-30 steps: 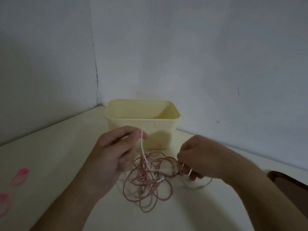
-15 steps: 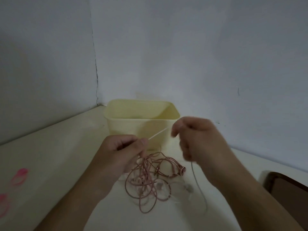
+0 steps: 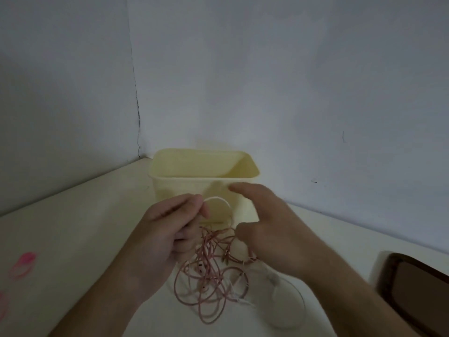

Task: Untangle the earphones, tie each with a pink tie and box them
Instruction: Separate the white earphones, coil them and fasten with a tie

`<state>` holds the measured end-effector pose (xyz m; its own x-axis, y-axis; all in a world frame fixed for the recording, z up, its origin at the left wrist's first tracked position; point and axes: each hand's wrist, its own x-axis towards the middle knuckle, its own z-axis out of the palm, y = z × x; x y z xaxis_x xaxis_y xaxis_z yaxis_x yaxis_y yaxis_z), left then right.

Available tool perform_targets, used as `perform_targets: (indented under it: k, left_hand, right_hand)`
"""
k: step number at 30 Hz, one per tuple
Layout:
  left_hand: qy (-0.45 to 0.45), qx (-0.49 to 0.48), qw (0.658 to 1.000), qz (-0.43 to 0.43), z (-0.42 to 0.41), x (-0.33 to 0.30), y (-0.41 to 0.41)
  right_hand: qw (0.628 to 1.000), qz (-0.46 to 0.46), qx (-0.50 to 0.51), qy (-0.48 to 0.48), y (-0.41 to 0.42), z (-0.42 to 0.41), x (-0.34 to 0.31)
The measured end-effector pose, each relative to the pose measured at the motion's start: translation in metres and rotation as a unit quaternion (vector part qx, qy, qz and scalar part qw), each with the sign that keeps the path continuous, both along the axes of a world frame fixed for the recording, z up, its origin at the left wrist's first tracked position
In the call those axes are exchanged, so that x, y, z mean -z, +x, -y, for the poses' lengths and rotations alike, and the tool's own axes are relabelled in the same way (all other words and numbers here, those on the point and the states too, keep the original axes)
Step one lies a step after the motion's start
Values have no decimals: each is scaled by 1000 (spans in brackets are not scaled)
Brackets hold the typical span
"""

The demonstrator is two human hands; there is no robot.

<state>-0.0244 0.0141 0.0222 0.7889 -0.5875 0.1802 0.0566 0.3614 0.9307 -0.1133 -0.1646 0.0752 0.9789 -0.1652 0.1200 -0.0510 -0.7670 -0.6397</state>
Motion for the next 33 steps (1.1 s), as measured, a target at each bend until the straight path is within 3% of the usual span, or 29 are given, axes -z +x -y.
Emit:
perform_targets:
  k: [3, 6, 7, 11, 15, 19, 27, 33]
  left_hand:
    - [53, -22, 998, 27, 5, 2, -2]
    - [42, -11, 999, 24, 4, 0, 0]
    - [33, 3, 999, 14, 3, 0, 1]
    - [-18, 85, 996, -36, 1, 1, 1]
    - [-52, 136, 989, -7, 0, 7, 3]
    - [-50, 142, 988, 31, 2, 8, -1]
    - [-98, -32, 995, -15, 5, -1, -5]
    - [58, -143, 983, 98, 12, 2, -6]
  right_hand:
    - [984, -1, -106, 144, 4, -14, 8]
    - [996, 38, -78, 18, 5, -11, 8]
    - [996, 45, -68, 19, 3, -8, 6]
    - [979, 73, -47, 185, 0, 6, -2]
    - [963, 127, 26, 238, 5, 11, 8]
    - [975, 116, 25, 186, 9, 5, 15]
    - [991, 56, -60, 103, 14, -9, 30]
    - [993, 59, -96, -27, 10, -18, 32]
